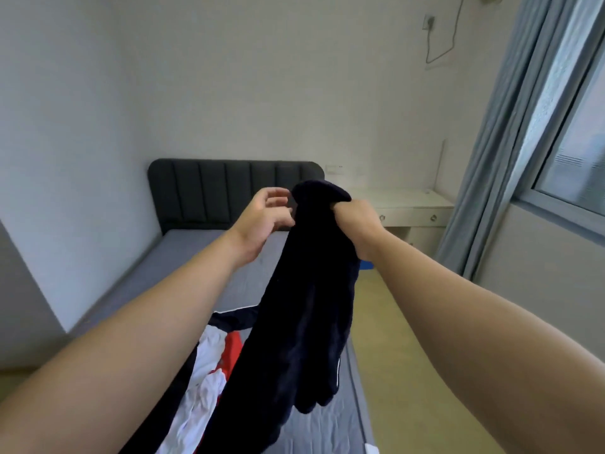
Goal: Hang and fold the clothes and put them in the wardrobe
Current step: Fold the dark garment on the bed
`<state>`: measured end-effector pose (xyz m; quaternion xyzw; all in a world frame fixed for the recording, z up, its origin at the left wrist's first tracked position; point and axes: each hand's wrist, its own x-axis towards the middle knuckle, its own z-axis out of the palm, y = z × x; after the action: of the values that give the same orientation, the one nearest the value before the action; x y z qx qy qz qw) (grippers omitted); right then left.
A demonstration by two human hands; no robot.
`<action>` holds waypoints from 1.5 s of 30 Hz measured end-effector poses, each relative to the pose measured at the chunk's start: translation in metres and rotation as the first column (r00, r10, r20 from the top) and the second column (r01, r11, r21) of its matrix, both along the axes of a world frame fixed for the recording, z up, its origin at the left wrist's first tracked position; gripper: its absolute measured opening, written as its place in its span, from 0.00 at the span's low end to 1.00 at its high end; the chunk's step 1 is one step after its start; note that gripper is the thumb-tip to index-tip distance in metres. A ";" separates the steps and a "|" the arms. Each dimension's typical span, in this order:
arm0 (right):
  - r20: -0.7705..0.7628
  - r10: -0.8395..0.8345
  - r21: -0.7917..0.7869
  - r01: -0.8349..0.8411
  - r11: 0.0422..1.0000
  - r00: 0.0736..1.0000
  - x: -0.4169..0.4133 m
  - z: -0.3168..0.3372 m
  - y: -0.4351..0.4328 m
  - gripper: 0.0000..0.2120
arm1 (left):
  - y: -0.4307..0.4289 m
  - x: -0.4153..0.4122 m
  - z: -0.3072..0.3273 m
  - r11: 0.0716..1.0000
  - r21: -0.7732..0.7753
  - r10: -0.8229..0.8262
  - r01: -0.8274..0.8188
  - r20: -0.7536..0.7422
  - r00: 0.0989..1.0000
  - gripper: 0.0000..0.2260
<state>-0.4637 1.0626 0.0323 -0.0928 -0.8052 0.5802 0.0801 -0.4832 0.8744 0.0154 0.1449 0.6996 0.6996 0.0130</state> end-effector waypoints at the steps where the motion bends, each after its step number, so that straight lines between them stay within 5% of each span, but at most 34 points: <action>1: 0.043 0.011 -0.123 -0.005 0.992 0.999 0.001 0.002 -0.006 0.11 | -0.010 0.004 -0.021 0.986 -0.166 0.008 -0.006 0.011 1.000 0.33; 4: 0.065 0.096 -0.187 -0.083 0.979 0.993 0.001 0.003 -0.022 0.11 | -0.034 0.025 -0.092 0.880 -0.426 -0.185 0.211 0.101 0.978 0.50; 6: 0.032 0.118 -0.104 -0.114 0.988 0.992 -0.001 -0.002 -0.029 0.08 | -0.039 0.036 -0.132 0.775 -0.584 -0.234 0.241 0.089 0.968 0.52; 9: -0.027 0.158 0.197 -0.149 0.969 0.987 -0.001 -0.011 -0.030 0.09 | -0.048 0.036 -0.169 0.576 -0.817 0.046 -0.033 -0.008 0.999 0.27; 11: 0.015 0.233 0.580 -0.198 0.790 0.972 0.000 -0.017 -0.017 0.15 | -0.065 0.030 -0.179 0.457 -0.883 0.227 -0.104 0.003 0.974 0.07; 13: 0.226 0.225 0.753 -0.317 0.576 0.948 0.006 -0.023 0.000 0.26 | -0.082 0.025 -0.186 0.496 -0.863 0.320 -0.096 0.079 0.944 0.04; 15: 0.475 0.174 0.700 -0.491 0.519 0.862 0.016 -0.030 0.016 0.35 | -0.091 0.022 -0.182 0.543 -0.831 0.344 -0.118 0.092 0.935 0.06; 17: 0.551 0.170 0.640 -0.544 0.543 0.817 0.022 -0.041 0.028 0.36 | -0.089 0.015 -0.168 0.577 -0.805 0.339 -0.141 0.079 0.937 0.11; 21: 0.369 0.104 0.559 -0.310 0.769 0.924 0.024 -0.066 0.043 0.20 | -0.065 0.012 -0.126 0.700 -0.698 0.318 -0.153 0.111 0.942 0.24; 25: 0.358 -0.005 0.469 -0.175 0.866 0.934 0.034 -0.088 0.049 0.12 | -0.039 0.023 -0.118 0.892 -0.408 0.320 -0.194 0.267 0.909 0.07; 30: 0.384 0.013 0.133 -0.069 0.989 0.923 0.049 -0.119 0.039 0.08 | -0.030 0.035 -0.138 0.945 -0.267 0.286 -0.187 0.406 0.868 0.11; 34: 0.378 0.008 0.026 -0.019 0.999 0.926 0.051 -0.120 0.027 0.10 | -0.029 0.039 -0.124 0.929 -0.283 0.341 -0.238 0.404 0.849 0.11; 37: 0.369 0.061 0.018 -0.073 0.997 0.928 0.034 -0.090 0.020 0.13 | -0.025 0.024 -0.085 0.931 -0.232 0.362 -0.283 0.471 0.805 0.09; 39: 0.227 0.138 -0.162 -0.102 0.982 0.964 0.008 -0.039 0.015 0.16 | -0.022 -0.006 -0.022 0.964 0.012 0.226 -0.266 0.492 0.841 0.11; 42: -0.279 0.305 -0.513 -0.410 0.754 0.911 -0.011 0.036 0.025 0.31 | -0.057 -0.029 0.050 0.835 0.541 0.093 -0.099 0.039 0.995 0.33; 43: -0.301 0.266 -0.474 -0.386 0.792 0.916 -0.009 0.035 0.031 0.39 | -0.072 -0.029 0.043 0.845 0.525 0.103 -0.103 0.030 0.994 0.39; 45: -0.139 0.046 -0.259 -0.081 0.962 0.989 0.005 -0.013 0.037 0.49 | -0.079 -0.016 -0.031 0.896 0.196 0.318 -0.399 0.346 0.883 0.41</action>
<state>-0.4585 1.0999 0.0191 -0.0380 -0.7163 0.6893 0.1013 -0.4996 0.7957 -0.0152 -0.0974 0.6054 0.7894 -0.0290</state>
